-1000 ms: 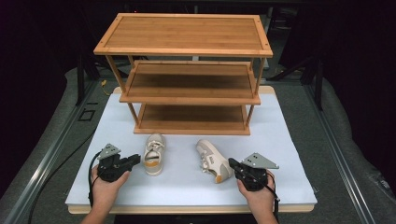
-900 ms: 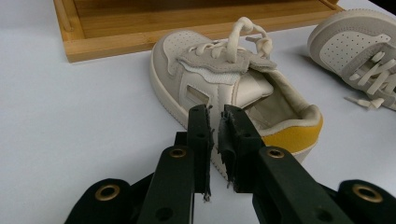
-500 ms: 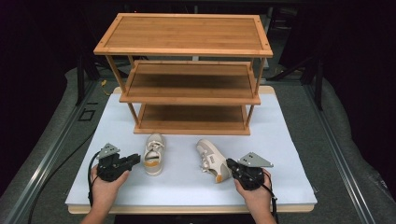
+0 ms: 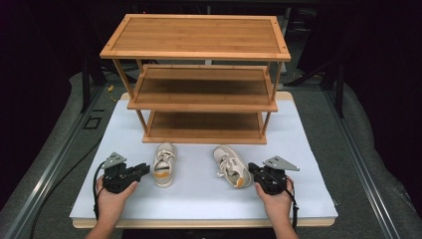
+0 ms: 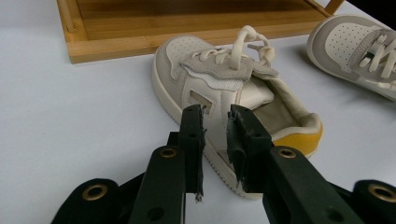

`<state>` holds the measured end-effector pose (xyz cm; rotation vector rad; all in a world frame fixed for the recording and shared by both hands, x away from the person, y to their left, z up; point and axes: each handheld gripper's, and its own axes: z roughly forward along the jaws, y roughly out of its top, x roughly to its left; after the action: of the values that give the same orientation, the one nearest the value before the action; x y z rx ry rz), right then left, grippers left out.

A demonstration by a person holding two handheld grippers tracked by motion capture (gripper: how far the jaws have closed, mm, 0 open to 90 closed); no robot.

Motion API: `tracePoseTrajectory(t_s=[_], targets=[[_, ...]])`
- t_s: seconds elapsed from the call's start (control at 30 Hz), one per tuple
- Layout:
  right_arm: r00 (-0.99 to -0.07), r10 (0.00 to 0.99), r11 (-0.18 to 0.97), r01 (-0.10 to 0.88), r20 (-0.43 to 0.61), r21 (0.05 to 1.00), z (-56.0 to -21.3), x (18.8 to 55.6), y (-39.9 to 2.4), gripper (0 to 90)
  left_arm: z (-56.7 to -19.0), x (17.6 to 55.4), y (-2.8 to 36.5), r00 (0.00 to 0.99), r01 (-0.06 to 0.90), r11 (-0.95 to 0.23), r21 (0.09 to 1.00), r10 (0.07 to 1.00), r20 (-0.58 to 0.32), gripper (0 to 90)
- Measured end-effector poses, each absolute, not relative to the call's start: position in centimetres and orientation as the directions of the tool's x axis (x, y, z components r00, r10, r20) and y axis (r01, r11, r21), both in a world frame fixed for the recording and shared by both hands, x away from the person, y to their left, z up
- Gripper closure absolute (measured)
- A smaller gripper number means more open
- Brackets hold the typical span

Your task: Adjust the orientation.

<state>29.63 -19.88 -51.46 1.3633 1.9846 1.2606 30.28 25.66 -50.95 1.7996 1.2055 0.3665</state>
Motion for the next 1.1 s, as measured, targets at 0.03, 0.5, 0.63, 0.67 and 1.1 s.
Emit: tracePoseTrajectory(t_s=[0.03,0.5,0.63,0.67,1.1], targets=[[-0.422,0.893,0.094,0.517,0.157,0.851,-51.5,29.7,-20.0,87.3,-50.9,30.3,25.6,0.479,0.578,-0.107,0.809,0.848,-0.229,74.2],[-0.363,0.902,0.015,0.568,0.234,0.823,-52.4,30.9,-21.3,87.7,-51.0,30.5,25.7,0.481,0.575,-0.097,0.813,0.843,-0.240,68.0],[-0.362,0.902,0.044,0.619,0.235,0.784,-53.1,31.2,-21.1,87.7,-51.0,30.6,25.8,0.480,0.579,-0.093,0.810,0.842,-0.246,66.6],[-0.375,0.894,0.045,0.620,0.245,0.783,-53.1,31.1,-20.9,87.2,-51.0,30.6,25.8,0.480,0.579,-0.092,0.810,0.842,-0.247,66.3],[-0.409,0.892,0.081,0.563,0.192,0.822,-52.0,29.7,-19.0,73.4,-50.7,30.6,25.6,0.488,0.571,-0.058,0.819,0.826,-0.282,54.7]])
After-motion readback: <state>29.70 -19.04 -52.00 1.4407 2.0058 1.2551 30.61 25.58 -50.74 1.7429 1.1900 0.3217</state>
